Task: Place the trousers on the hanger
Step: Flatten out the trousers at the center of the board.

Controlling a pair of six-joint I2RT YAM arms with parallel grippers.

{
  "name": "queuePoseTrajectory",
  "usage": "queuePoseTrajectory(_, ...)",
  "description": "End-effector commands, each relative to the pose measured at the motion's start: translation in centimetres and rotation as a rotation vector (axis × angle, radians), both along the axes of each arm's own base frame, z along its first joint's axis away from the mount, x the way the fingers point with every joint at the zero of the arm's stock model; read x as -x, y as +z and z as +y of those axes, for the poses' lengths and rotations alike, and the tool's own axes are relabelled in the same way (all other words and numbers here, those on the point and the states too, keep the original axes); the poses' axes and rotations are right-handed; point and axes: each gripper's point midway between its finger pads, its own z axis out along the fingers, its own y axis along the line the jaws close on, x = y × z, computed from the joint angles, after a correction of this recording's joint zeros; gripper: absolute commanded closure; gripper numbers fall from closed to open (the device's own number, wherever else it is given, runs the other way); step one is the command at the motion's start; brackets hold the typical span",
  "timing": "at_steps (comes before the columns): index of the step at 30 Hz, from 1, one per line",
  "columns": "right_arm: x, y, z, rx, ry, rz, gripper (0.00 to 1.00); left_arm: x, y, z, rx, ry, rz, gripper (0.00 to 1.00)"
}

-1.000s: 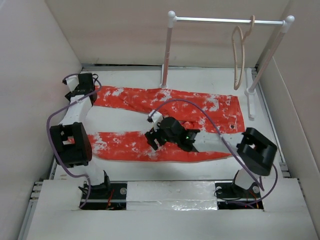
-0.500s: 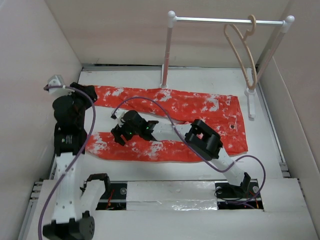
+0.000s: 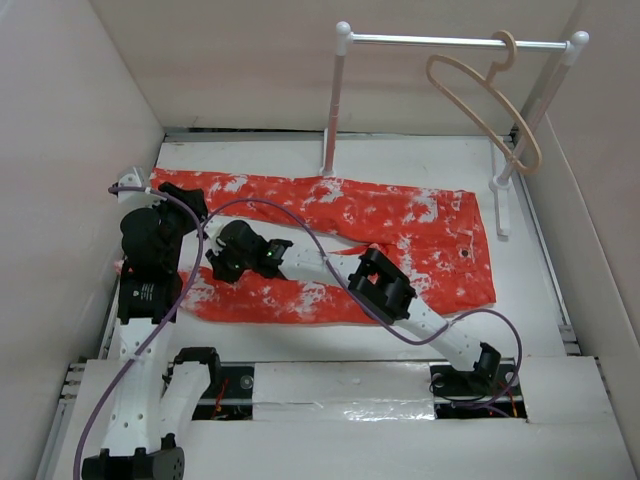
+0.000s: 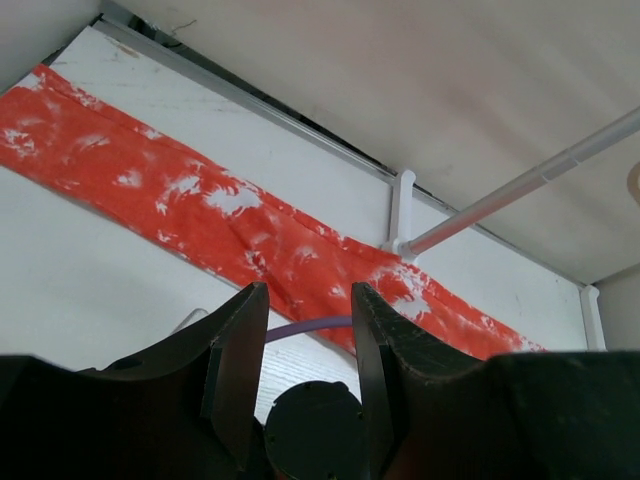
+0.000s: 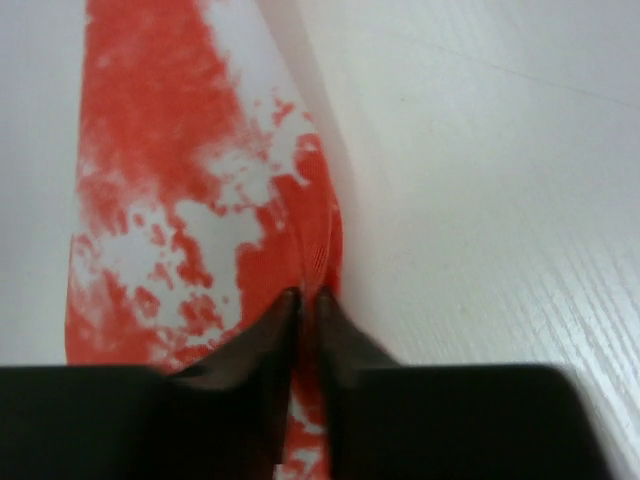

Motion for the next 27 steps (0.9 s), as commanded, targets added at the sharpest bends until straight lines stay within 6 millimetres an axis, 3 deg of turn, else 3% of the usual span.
queuePoseTrajectory(1, 1.7, 2.9, 0.7, -0.054, 0.057, -0.017, 0.90, 0.5, 1.8, -0.1, -0.016, -0.010, -0.068, 0.64)
queuePoseTrajectory(2, 1.6, 5.9, 0.8, -0.099, 0.056, -0.045, 0.97, 0.5, 1.9, -0.1, -0.016, -0.010, -0.069, 0.64)
queuePoseTrajectory(3, 0.8, 6.7, 0.3, -0.108, 0.041, -0.055, 1.00, 0.4, 1.8, -0.1, -0.016, -0.009, -0.066, 0.64)
queuePoseTrajectory(4, 0.7, 8.7, 0.5, -0.152, 0.041, -0.081, 1.00, 0.3, 1.9, -0.1, -0.015, -0.007, -0.063, 0.64)
queuePoseTrajectory(5, -1.3, 10.2, -0.4, -0.178, 0.008, -0.098, 1.00, 0.2, 1.8, -0.1, -0.015, -0.006, -0.057, 0.64)
queuePoseTrajectory(6, -2.2, 13.5, -1.1, -0.225, -0.009, -0.124, 1.00, -0.1, 1.3, 0.0, -0.013, -0.003, -0.034, 0.64)
queuePoseTrajectory(8, -4.4, 15.4, -2.7, -0.265, -0.056, -0.142, 1.00, -0.4, 1.4, 0.0, -0.013, -0.003, -0.025, 0.64)
queuePoseTrajectory(9, -7.2, 16.9, -4.7, -0.282, -0.115, -0.158, 1.00, -0.7, 0.8, 0.1, -0.014, 0.005, -0.002, 0.64)
queuePoseTrajectory(11, -10.1, 15.9, -7.1, -0.267, -0.184, -0.127, 1.00, -1.1, 0.7, 0.3, -0.012, 0.013, 0.012, 0.64)
queuePoseTrajectory(12, -12.9, 15.4, -9.1, -0.256, -0.246, -0.123, 1.00, -1.4, 0.2, 0.4, -0.011, 0.022, 0.029, 0.64)
queuePoseTrajectory(13, -13.9, 13.4, -10.0, -0.224, -0.275, -0.095, 0.97, -1.6, 0.0, 0.5, -0.008, 0.027, 0.037, 0.64)
queuePoseTrajectory(14, -15.2, 12.8, -10.6, -0.211, -0.299, -0.086, 0.90, -1.8, -0.4, 0.5, -0.006, 0.029, 0.050, 0.64)
queuePoseTrajectory(15, -16.0, 11.1, -11.3, -0.164, -0.314, -0.058, 0.74, -2.4, -1.3, 0.5, -0.005, 0.030, 0.083, 0.64)
queuePoseTrajectory(16, -16.6, 7.1, -12.5, -0.078, -0.317, -0.005, 0.67, -2.8, -1.8, 0.5, -0.002, 0.029, 0.100, 0.63)
queuePoseTrajectory(19, -17.0, 5.1, -13.4, -0.034, -0.334, 0.024, 0.59, -3.9, -3.9, 0.8, -0.002, 0.046, 0.184, 0.61)
queuePoseTrajectory(20, -17.5, 6.4, -14.1, -0.061, -0.355, 0.009, 0.58, -4.2, -4.4, 0.9, 0.003, 0.057, 0.198, 0.59)
queuePoseTrajectory(21, -16.8, 4.9, -15.0, -0.033, -0.370, 0.026, 0.49, -4.5, -5.2, 1.2, 0.001, 0.076, 0.222, 0.58)
queuePoseTrajectory(23, -17.1, 6.3, -15.7, -0.051, -0.400, -0.017, 0.35, -4.9, -6.1, 2.2, 0.023, 0.112, 0.249, 0.56)
queuePoseTrajectory(24, -17.0, 8.5, -16.0, -0.072, -0.396, -0.047, 0.27, -5.3, -7.0, 2.7, 0.048, 0.129, 0.272, 0.55)
queuePoseTrajectory(26, -16.3, 9.9, -16.5, -0.062, -0.397, -0.085, 0.26, -5.6, -8.7, 4.1, 0.078, 0.170, 0.302, 0.55)
queuePoseTrajectory(27, -15.6, 13.2, -16.6, -0.101, -0.395, -0.126, 0.26, -6.1, -10.0, 4.6, 0.089, 0.182, 0.330, 0.55)
